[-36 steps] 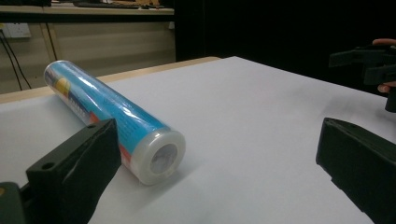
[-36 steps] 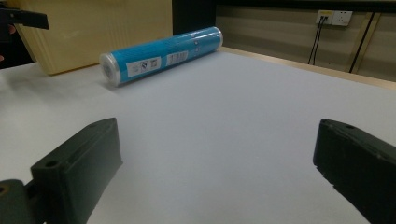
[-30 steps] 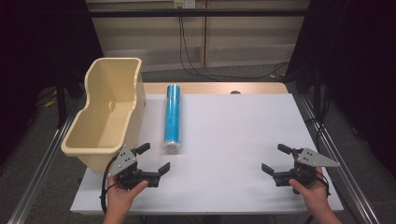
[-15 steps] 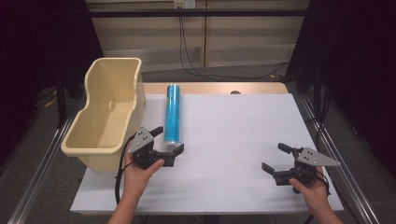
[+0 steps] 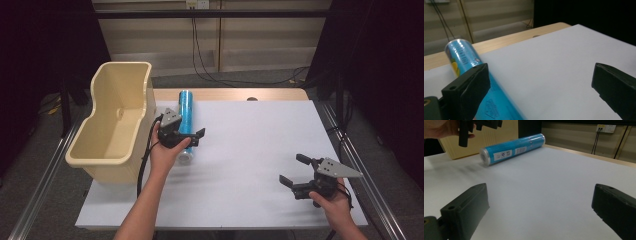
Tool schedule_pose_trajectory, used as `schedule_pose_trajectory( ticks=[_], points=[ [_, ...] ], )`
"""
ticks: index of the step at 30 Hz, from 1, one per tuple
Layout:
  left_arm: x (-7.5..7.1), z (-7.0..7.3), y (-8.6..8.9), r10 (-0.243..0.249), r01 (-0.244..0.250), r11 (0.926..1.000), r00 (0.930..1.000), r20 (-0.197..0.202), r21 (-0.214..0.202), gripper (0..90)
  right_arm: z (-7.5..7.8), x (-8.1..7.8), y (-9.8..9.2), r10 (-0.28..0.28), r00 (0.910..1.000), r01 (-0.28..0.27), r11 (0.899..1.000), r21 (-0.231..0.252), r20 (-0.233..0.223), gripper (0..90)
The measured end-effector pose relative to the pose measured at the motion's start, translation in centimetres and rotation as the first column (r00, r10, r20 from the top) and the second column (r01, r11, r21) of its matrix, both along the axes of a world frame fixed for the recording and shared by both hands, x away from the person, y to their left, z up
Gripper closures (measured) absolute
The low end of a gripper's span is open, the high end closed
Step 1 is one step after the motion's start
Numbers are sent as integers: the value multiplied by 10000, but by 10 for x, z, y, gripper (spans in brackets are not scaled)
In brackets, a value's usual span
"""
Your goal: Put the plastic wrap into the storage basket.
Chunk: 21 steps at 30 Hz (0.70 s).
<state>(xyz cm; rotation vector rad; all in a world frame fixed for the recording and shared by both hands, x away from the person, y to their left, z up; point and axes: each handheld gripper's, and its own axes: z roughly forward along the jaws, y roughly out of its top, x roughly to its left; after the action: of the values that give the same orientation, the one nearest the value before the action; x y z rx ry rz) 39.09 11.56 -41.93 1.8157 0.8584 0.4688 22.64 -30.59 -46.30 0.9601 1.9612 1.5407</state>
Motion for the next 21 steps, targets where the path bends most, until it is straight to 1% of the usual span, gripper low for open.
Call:
schedule_pose_trajectory(
  ticks=[1,2,4,5,6,7,9,10,11,12,13,14,15,16,17,18,19,20,21],
  points=[
    [4,0,0,116,-116,9999,9999,-5,87,18,0,0,0,0,10000,0,10000,0,0,6],
    [11,0,0,381,-377,9991,9991,-203,215,21,0,0,0,4,10000,-4,10000,-11,-2,5],
    [21,0,1,652,-648,9979,9968,-463,98,22,0,0,0,17,10000,-17,10000,5,14,6],
    [31,-1,0,998,-970,9944,9925,-707,419,22,0,0,0,27,10000,-27,10000,17,14,6],
    [31,-1,0,998,-970,9944,9925,-707,419,22,0,0,0,27,10000,-27,10000,17,14,6],
    [37,-2,-1,1170,-1122,9919,9895,-844,589,22,0,0,0,30,10000,-30,10000,25,1,6],
    [46,-3,-3,1325,-1226,9888,9837,-1218,850,25,0,0,1,54,10000,-54,10000,36,-17,6],
    [54,-6,-4,1666,-1512,9824,9748,-1481,1095,30,0,0,1,58,10000,-58,10000,23,-14,6],
    [54,-6,-4,1666,-1512,9824,9748,-1481,1095,30,0,0,1,58,10000,-58,10000,23,-14,6],
    [64,-9,-4,1926,-1673,9761,9616,-1954,1391,31,0,1,1,89,9999,-89,10000,30,-46,7],
    [68,-9,-5,2099,-1784,9707,9557,-2063,1612,33,0,1,1,99,9999,-99,9999,19,-51,7],
    [68,-9,-5,2099,-1784,9707,9557,-2063,1612,33,0,1,1,99,9999,-99,9999,19,-51,7],
    [76,-11,-7,2489,-2009,9559,9413,-2282,2140,33,-1,1,1,130,9999,-130,9999,23,-63,8],
    [80,-12,-8,2700,-2157,9488,9330,-2380,2308,37,-1,1,1,151,9999,-150,9999,41,-71,8],
    [80,-12,-8,2700,-2157,9488,9330,-2380,2308,41,0,1,1,175,9998,-174,9998,65,-96,10],
    [83,-13,-8,2748,-2135,9466,9260,-2587,2415,41,0,1,1,200,9997,-199,9998,86,-106,11],
    [91,-15,-9,2906,-2124,9401,9082,-3012,2667,41,0,1,1,229,9997,-228,9997,106,-129,11],
    [91,-15,-9,2906,-2124,9401,9082,-3012,2667,41,0,1,1,229,9997,-228,9997,106,-129,11],
    [95,-15,-10,2932,-2012,9384,8938,-3392,2810,41,0,1,1,262,9995,-261,9996,119,-149,12]
  ],
)
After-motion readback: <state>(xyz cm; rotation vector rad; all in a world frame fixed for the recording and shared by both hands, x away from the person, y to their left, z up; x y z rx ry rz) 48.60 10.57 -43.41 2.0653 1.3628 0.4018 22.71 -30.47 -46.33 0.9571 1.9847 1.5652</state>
